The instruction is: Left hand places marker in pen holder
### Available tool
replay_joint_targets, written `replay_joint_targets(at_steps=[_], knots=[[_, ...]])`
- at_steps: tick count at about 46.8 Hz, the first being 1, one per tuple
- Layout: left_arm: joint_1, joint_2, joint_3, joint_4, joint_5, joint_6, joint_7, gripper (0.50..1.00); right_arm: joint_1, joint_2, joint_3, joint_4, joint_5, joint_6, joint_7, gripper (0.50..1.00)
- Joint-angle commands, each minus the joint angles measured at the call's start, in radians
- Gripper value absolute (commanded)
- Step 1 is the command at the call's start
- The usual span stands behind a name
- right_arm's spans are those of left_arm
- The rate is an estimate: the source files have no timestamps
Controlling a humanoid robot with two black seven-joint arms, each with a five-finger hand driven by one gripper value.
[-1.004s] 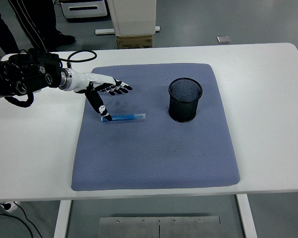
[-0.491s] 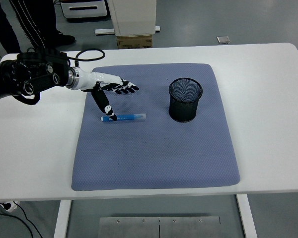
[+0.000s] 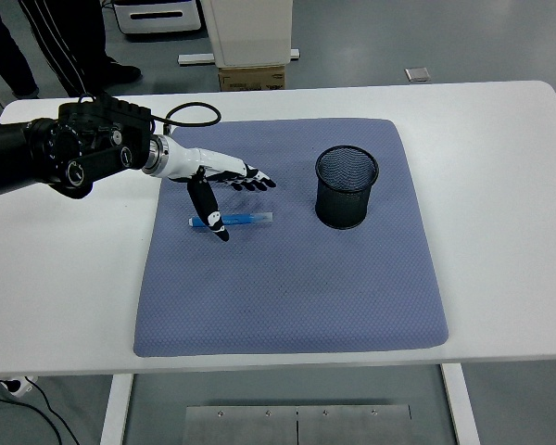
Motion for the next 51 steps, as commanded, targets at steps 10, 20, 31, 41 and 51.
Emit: replay_joint_targets(at_steps=[10,20,31,41,51], knots=[[0.0,-0.005,-0.001,0.0,0.019,0.001,0.002,1.0,0.0,0.0,0.0,0.0,0.0,0.001,0.0,1.0],[0.002,-0.012,-0.001,0.002,0.019,0.001,0.002,1.0,0.0,0.0,0.0,0.0,0.0,-0.001,0.0,1.0],[-0.009,-0.012,-0.001,0.0,0.021,0.0,0.002,0.921,0.0,0.0,0.0,0.0,0.0,-0.001,0.0,1.0],[-0.009,-0.013,-0.001,-0.002,0.021,-0.002,0.0,0.821,0.0,0.0,0.0,0.0,0.0,-0.001,0.0,1.0],[-0.008,-0.013,-0.001,-0.002,0.021,-0.002,0.0,0.821,0.0,0.0,0.0,0.0,0.0,-0.001,0.0,1.0]])
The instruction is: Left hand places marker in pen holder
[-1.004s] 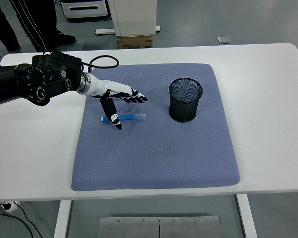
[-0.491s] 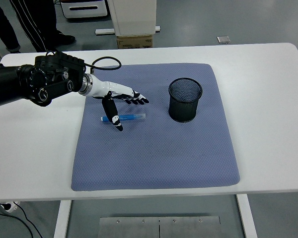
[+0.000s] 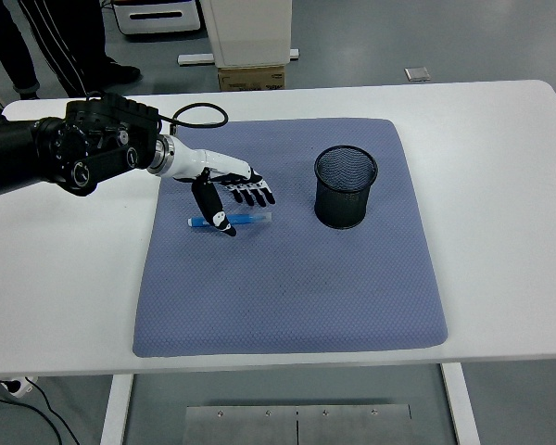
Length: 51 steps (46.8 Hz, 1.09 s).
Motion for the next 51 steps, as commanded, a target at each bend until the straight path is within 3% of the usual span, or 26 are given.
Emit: replay_joint_targets(at_steps=[1,36,43,51], knots=[[0.001,0.0,0.0,0.002,0.0,0.0,0.0,0.821,0.0,0.0,0.0,0.0,0.0,-0.001,0.0,1.0],[0.0,-0.012,0.005,0.003,0.189,0.061,0.014,0.792,0.0,0.0,0.0,0.0,0.0,0.0,0.0,1.0],[0.0,-0.012,0.005,0.003,0.2,0.09,0.06,0.783,0.0,0.0,0.0,0.0,0.0,-0.001,0.0,1.0],[0.0,-0.02,0.005,0.003,0.2,0.095,0.061,0.78,0.0,0.0,0.0,0.0,0.0,-0.001,0.0,1.0]])
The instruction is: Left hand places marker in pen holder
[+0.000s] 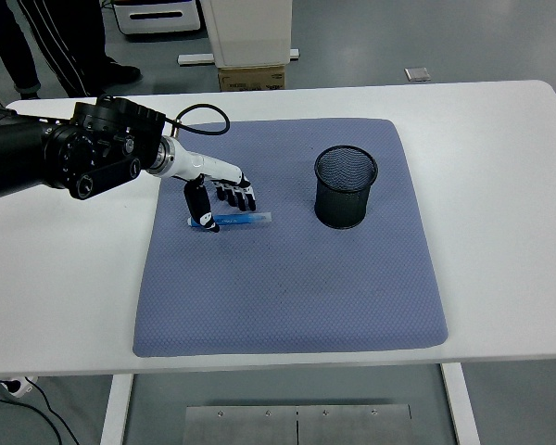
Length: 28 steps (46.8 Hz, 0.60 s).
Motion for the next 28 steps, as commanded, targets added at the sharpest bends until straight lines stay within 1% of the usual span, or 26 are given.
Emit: replay_joint_targets(at_steps=[1,4,6,13,16,22,28], knots=[[0.002,-0.001,0.0,0.0,0.0,0.0,0.0,0.774,0.0,0.0,0.0,0.0,0.0,0.001,0.0,1.0],[0.002,-0.005,-0.002,0.0,0.0,0.0,0.0,0.754,0.0,0.0,0.0,0.0,0.0,0.0,0.0,1.0],[0.002,-0.007,-0.002,0.0,0.0,0.0,0.0,0.731,0.0,0.0,0.0,-0.001,0.0,0.0,0.0,1.0],[0.003,-0.021,-0.002,0.0,0.0,0.0,0.001,0.707,0.0,0.0,0.0,0.0,0.0,0.0,0.0,1.0],[0.006,-0.022,-0.002,0.0,0.0,0.0,0.001,0.689,0.0,0.0,0.0,0.0,0.0,0.0,0.0,1.0],[0.006,-0.024,-0.002,0.0,0.0,0.0,0.001,0.686,0.0,0.0,0.0,-0.001,0.0,0.0,0.0,1.0],[0.008,-0.022,-0.002,0.0,0.0,0.0,0.001,0.654,0.0,0.0,0.0,0.0,0.0,0.001,0.0,1.0]])
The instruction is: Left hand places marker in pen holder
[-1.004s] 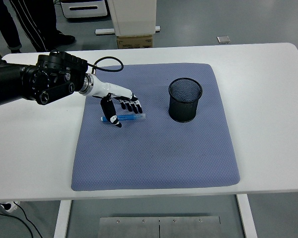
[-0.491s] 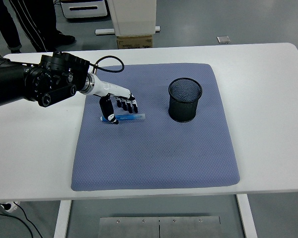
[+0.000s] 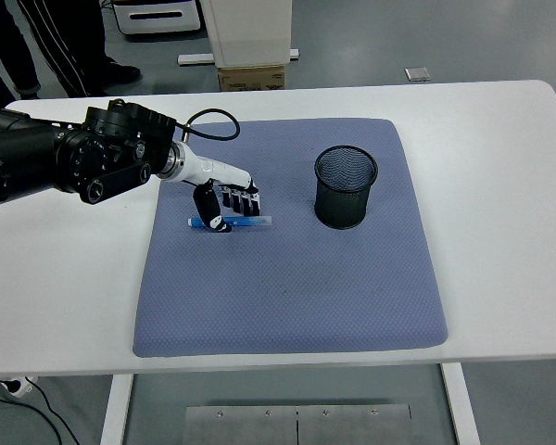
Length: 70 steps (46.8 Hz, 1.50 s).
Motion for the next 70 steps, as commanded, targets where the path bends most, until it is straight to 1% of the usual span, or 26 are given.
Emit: replay_joint_targets(at_steps=[1,3,6,11,12,19,24,28,31,32,49,56,70], knots=[[0.0,0.0,0.0,0.0,0.0,-0.002,0.0,0.646,0.0,0.0,0.0,0.0,0.0,-0.001,0.0,1.0],[-0.001,0.0,0.0,0.0,0.0,-0.002,0.0,0.625,0.0,0.0,0.0,0.0,0.0,0.001,0.0,1.0],[0.0,0.0,0.0,-0.002,0.0,-0.002,0.0,0.61,0.0,0.0,0.0,0.0,0.0,0.001,0.0,1.0],[0.0,0.0,0.0,-0.002,0.0,-0.002,0.0,0.599,0.0,0.0,0.0,0.0,0.0,0.001,0.0,1.0],[-0.001,0.0,0.0,0.0,0.0,-0.002,0.0,0.578,0.0,0.0,0.0,0.0,0.0,-0.001,0.0,1.0],[0.0,-0.002,-0.001,0.0,0.0,-0.003,-0.002,0.572,0.0,0.0,0.0,0.0,0.0,-0.001,0.0,1.0],[-0.001,-0.002,-0.004,0.0,-0.002,-0.008,-0.002,0.552,0.0,0.0,0.0,0.0,0.0,0.001,0.0,1.0],[-0.003,-0.002,-0.008,0.0,-0.002,-0.01,-0.002,0.552,0.0,0.0,0.0,0.0,0.0,-0.001,0.0,1.0],[-0.003,-0.002,-0.008,0.0,-0.002,-0.011,-0.002,0.543,0.0,0.0,0.0,0.0,0.0,-0.001,0.0,1.0],[-0.003,-0.002,-0.009,0.0,-0.003,-0.011,-0.002,0.531,0.0,0.0,0.0,0.0,0.0,-0.001,0.0,1.0],[-0.008,0.002,-0.012,0.0,-0.015,-0.013,-0.009,0.514,0.0,0.0,0.0,0.0,0.0,-0.001,0.0,1.0],[-0.014,0.005,-0.043,0.0,-0.019,-0.014,-0.012,0.5,0.0,0.0,0.0,-0.001,0.0,0.001,0.0,1.0],[-0.023,0.006,-0.054,0.0,-0.046,-0.016,-0.014,0.5,0.0,0.0,0.0,0.0,0.0,-0.001,0.0,1.0]])
